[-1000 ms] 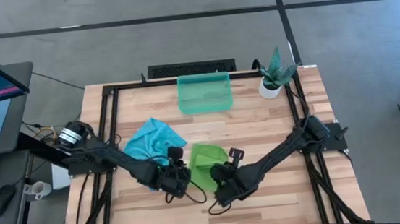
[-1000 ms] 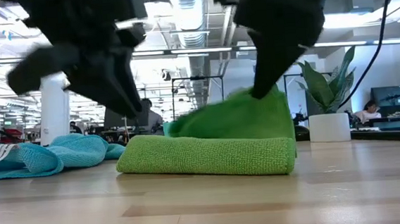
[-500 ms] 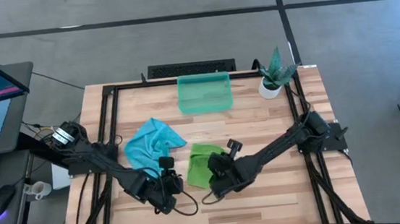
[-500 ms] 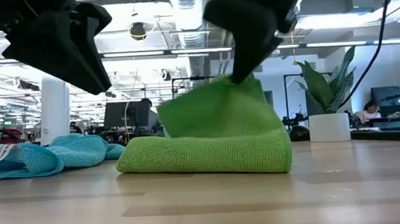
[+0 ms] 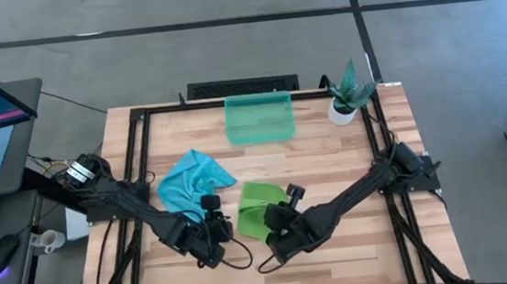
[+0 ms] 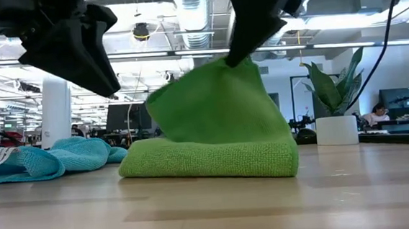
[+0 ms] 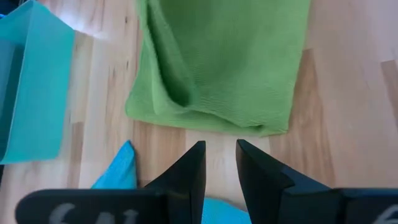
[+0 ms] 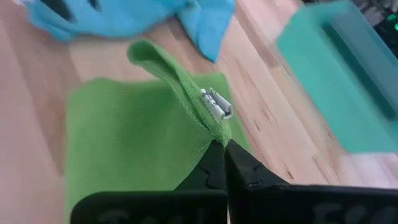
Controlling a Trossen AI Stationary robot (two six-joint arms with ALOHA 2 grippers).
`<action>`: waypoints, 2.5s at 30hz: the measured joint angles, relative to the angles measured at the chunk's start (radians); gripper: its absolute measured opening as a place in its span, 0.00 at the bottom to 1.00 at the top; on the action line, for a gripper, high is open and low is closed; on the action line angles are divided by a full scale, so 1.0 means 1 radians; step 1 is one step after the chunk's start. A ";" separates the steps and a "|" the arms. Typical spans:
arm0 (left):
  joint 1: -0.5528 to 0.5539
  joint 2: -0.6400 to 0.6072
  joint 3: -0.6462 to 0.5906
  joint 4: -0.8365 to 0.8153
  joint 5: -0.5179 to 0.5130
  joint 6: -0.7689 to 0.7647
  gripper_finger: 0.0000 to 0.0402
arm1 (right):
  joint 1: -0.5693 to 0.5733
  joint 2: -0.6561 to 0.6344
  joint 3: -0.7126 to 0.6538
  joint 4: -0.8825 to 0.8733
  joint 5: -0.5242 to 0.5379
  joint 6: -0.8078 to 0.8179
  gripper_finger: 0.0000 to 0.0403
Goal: Roll microfiber towels into tight, uniform cylinder then place into a basket
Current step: Fold the green microfiber cloth, then roll the green microfiber cloth
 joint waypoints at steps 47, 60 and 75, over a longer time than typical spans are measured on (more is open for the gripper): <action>0.028 0.012 -0.005 -0.019 0.064 -0.045 0.20 | -0.225 0.003 -0.161 0.008 -0.207 0.104 0.30; 0.028 0.012 -0.005 0.000 0.064 -0.045 0.26 | -0.228 -0.038 -0.094 -0.396 -0.092 0.076 0.46; 0.037 0.011 -0.063 0.256 0.061 0.076 0.41 | 0.099 -0.047 -0.095 -0.049 -0.028 0.052 0.33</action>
